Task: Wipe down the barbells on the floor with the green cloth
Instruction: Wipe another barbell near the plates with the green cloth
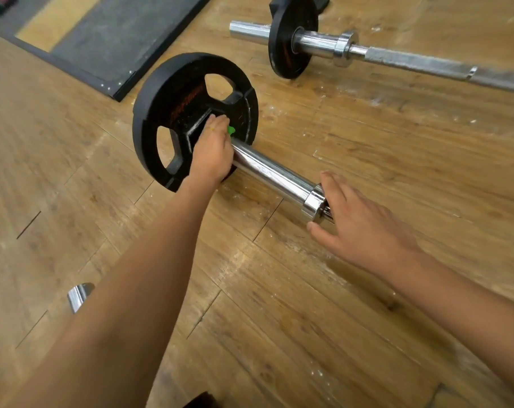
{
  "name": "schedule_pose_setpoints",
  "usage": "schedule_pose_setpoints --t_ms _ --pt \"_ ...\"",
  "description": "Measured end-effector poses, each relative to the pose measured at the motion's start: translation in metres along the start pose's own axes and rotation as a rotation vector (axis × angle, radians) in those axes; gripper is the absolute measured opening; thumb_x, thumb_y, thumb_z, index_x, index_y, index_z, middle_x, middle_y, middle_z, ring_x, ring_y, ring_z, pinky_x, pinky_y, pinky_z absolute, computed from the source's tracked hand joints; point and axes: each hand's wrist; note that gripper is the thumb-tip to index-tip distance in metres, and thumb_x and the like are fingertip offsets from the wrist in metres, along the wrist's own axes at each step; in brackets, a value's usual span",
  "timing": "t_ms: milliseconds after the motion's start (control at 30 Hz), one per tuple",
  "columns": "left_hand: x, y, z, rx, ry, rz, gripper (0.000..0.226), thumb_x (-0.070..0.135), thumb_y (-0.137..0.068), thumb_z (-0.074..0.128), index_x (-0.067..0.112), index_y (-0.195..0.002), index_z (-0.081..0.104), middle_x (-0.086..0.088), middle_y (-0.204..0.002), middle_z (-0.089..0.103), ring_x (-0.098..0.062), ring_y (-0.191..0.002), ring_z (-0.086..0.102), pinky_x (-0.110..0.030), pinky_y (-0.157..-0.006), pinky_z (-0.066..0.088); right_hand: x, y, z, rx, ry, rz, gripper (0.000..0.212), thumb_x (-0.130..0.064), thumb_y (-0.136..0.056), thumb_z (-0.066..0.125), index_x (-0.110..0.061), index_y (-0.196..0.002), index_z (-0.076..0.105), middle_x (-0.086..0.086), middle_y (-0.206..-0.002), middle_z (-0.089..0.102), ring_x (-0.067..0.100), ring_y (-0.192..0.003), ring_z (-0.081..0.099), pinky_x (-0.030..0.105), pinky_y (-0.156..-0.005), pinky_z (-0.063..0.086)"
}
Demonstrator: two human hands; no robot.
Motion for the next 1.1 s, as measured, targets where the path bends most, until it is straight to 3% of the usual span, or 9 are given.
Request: schedule_pose_setpoints --t_ms 200,367,467,567,700,767,933,1100 --pt "0.001 0.020 -0.004 -0.068 -0.024 0.150 0.045 0.014 -0.109 0.036 0.011 -0.154 0.039 -0.008 -0.161 0.036 -0.019 -0.154 0.019 -0.030 -0.123 0.015 0.001 -0.001 -0.001 0.002 0.001 0.023 0.084 -0.066 -0.091 0.037 -0.024 -0.155 0.002 0.000 -0.166 0.015 0.022 -0.145 0.036 0.041 -0.104 0.045" --pt "0.003 -0.010 -0.008 -0.075 -0.132 0.068 0.040 0.013 -0.107 0.038 0.007 -0.144 0.051 -0.013 -0.152 0.046 -0.030 -0.147 0.032 -0.045 -0.122 0.025 0.002 -0.003 -0.001 0.001 -0.006 0.034 0.083 -0.064 -0.091 0.040 -0.025 -0.155 0.005 0.000 -0.165 0.019 0.024 -0.141 0.043 0.043 -0.097 0.048" --pt "0.021 0.015 0.006 -0.060 -0.079 0.190 0.037 0.010 -0.105 0.041 0.005 -0.137 0.057 -0.010 -0.139 0.057 -0.022 -0.138 0.044 -0.037 -0.120 0.031 0.002 -0.001 -0.002 0.011 0.016 0.039 0.081 -0.065 -0.093 0.038 -0.024 -0.155 0.006 0.002 -0.165 0.020 0.025 -0.138 0.046 0.043 -0.093 0.051" --pt "0.021 0.031 0.007 -0.075 -0.023 0.250 0.036 0.009 -0.106 0.040 0.003 -0.138 0.056 -0.009 -0.138 0.057 -0.011 -0.138 0.038 -0.017 -0.120 0.020 0.000 0.004 -0.001 0.014 0.053 0.036 0.080 -0.065 -0.093 0.038 -0.022 -0.155 0.009 0.003 -0.165 0.022 0.025 -0.132 0.053 0.041 -0.088 0.053" --pt "0.012 0.003 -0.003 -0.088 -0.043 0.031 0.040 0.012 -0.107 0.038 0.005 -0.143 0.052 -0.010 -0.145 0.052 -0.025 -0.140 0.043 -0.037 -0.119 0.032 -0.004 0.003 0.001 0.022 0.052 0.014 0.078 -0.061 -0.094 0.042 -0.020 -0.153 0.012 0.003 -0.163 0.023 0.027 -0.127 0.056 0.040 -0.084 0.053" --pt "0.017 0.009 0.000 -0.052 -0.043 -0.007 0.041 0.011 -0.107 0.037 0.004 -0.145 0.050 -0.012 -0.150 0.048 -0.026 -0.147 0.034 -0.037 -0.122 0.027 -0.007 0.004 0.001 0.025 0.046 0.008 0.077 -0.060 -0.094 0.044 -0.020 -0.152 0.013 0.003 -0.163 0.023 0.027 -0.128 0.054 0.041 -0.085 0.053" --pt "0.022 0.060 0.010 -0.059 -0.012 0.171 0.044 0.011 -0.107 0.037 0.006 -0.150 0.044 -0.007 -0.157 0.042 -0.024 -0.153 0.021 -0.024 -0.120 0.014 -0.013 0.012 0.001 0.018 0.097 0.024 0.080 -0.060 -0.095 0.048 -0.017 -0.155 0.017 0.003 -0.163 0.026 0.027 -0.126 0.057 0.041 -0.083 0.054" --pt "0.015 0.044 0.004 -0.039 0.024 -0.003 0.045 0.011 -0.108 0.036 0.007 -0.153 0.040 -0.006 -0.161 0.036 -0.021 -0.155 0.015 -0.026 -0.121 0.012 -0.020 0.014 0.003 -0.010 0.008 0.007 0.082 -0.058 -0.094 0.044 -0.017 -0.157 0.012 0.002 -0.165 0.020 0.027 -0.136 0.047 0.042 -0.094 0.050"
Point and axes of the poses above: each hand's wrist, its own y-axis away from the middle knuckle, its own z-axis out of the palm, x = y × z
